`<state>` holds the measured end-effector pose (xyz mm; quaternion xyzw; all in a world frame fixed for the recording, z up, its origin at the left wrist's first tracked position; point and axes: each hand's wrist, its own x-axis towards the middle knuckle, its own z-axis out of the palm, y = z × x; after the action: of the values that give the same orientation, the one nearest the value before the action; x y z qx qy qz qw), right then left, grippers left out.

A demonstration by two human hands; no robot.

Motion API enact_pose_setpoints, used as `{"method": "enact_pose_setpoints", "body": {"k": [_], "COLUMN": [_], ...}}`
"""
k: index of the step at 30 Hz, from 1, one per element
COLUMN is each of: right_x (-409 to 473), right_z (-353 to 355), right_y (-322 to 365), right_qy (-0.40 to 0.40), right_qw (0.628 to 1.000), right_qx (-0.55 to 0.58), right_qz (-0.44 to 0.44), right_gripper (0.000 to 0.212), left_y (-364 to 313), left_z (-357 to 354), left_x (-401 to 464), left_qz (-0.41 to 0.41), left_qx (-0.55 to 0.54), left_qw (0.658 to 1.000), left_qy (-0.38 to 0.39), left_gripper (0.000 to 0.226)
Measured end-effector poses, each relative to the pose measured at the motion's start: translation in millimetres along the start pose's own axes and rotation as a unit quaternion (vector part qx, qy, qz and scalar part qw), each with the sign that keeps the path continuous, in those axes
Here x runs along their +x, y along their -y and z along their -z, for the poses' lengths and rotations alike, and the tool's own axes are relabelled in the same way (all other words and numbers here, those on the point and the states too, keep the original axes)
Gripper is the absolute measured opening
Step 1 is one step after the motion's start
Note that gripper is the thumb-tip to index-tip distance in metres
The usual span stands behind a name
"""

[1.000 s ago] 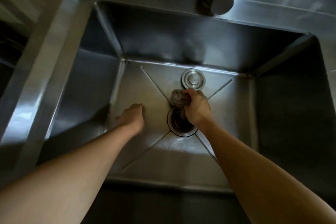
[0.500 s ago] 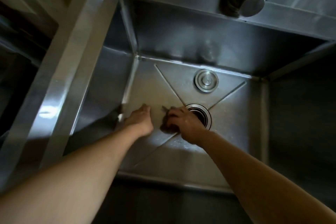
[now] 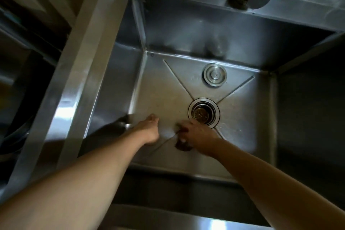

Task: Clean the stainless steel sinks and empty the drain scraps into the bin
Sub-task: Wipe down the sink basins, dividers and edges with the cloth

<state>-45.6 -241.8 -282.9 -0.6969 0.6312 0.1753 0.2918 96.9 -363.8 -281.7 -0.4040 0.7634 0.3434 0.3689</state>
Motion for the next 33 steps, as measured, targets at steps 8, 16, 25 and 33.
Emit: {"method": "enact_pose_setpoints", "body": {"k": [8, 16, 25, 33], "right_x": [-18.8, -52.0, -74.4, -66.0], "right_z": [10.6, 47.7, 142.1, 182.2], "right_y": [-17.4, -2.1, 21.6, 7.7], "right_qy": [-0.119, -0.280, -0.363, -0.420], "right_qw": [0.942, 0.757, 0.725, 0.687], "right_qx": [0.163, 0.499, 0.551, 0.529], "right_qz": [-0.269, -0.316, -0.197, -0.268], "right_gripper": [0.053, 0.035, 0.030, 0.027], "left_y": [-17.0, -43.6, -62.8, -46.5], "left_z": [1.6, 36.2, 84.3, 147.0], "left_x": [-17.0, -56.0, -103.2, -119.0], "left_qz": [-0.003, -0.020, -0.067, -0.081], "left_qx": [0.010, 0.055, -0.038, -0.060], "left_qw": [0.999, 0.992, 0.979, 0.960], "left_qy": [-0.032, -0.110, -0.187, -0.262], "left_gripper": [0.065, 0.070, 0.070, 0.067]}}
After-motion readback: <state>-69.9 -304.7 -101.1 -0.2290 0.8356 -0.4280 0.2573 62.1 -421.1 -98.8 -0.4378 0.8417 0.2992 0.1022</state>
